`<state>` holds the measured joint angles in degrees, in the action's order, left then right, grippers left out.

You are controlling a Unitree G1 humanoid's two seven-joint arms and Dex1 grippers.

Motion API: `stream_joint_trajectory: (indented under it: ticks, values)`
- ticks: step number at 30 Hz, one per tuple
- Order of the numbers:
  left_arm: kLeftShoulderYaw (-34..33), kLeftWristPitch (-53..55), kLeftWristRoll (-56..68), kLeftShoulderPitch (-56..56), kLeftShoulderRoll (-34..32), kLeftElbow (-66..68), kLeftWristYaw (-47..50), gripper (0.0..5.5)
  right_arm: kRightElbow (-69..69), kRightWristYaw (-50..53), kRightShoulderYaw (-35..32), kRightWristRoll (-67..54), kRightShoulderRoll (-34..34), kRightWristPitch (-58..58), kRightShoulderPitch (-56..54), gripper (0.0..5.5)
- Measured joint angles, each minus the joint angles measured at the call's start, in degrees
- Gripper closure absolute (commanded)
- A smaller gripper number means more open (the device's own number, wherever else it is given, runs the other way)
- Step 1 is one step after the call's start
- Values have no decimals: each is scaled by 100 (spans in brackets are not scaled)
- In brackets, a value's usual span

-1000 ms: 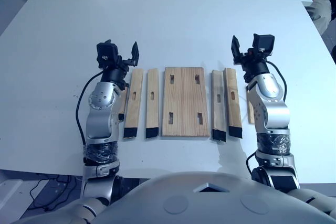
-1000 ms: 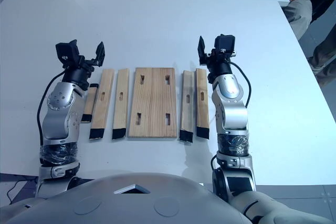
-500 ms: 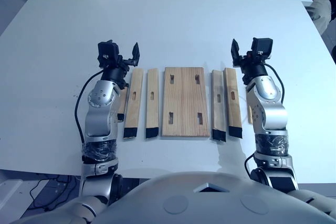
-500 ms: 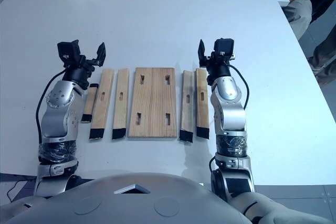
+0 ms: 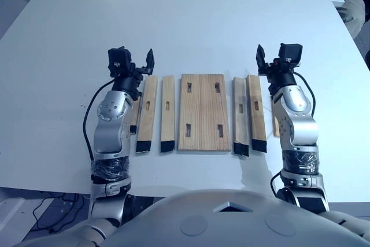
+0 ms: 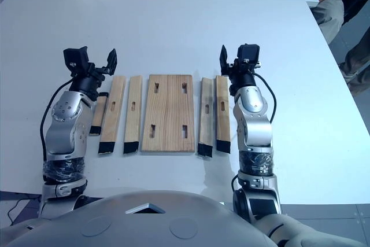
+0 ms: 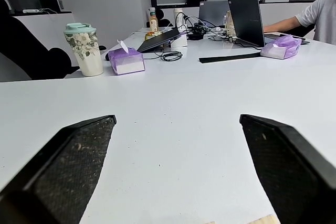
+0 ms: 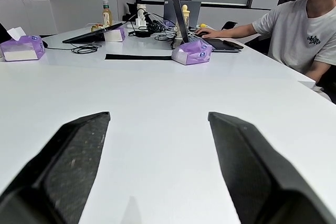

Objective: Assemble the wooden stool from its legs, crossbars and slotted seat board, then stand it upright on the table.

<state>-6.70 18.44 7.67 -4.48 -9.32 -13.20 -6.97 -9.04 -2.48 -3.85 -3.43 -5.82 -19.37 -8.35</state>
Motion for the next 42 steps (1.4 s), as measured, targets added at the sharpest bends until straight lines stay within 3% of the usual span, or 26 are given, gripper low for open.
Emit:
stream_joint_trajectory:
  ticks: [24,28,34,37,42]
  values:
    - [2,257,0,129,45,-164,36,110,-283,-7,80,2,-76,-207,140,206]
    - [-208,1241,428,722,-358,-1129,-353,110,-640,74,21,2,-65,-349,417,206]
    - [-1321,4163,1642,2093,-1987,-2909,-1372,110,-1494,462,-126,64,147,-522,1383,206]
    - [-1438,4691,1868,2112,-2343,-3169,-1541,110,-1667,606,-123,125,264,-550,1666,206]
    - [-1103,4643,1774,2579,-2376,-3060,-1529,110,-1728,630,-102,159,296,-593,1596,206]
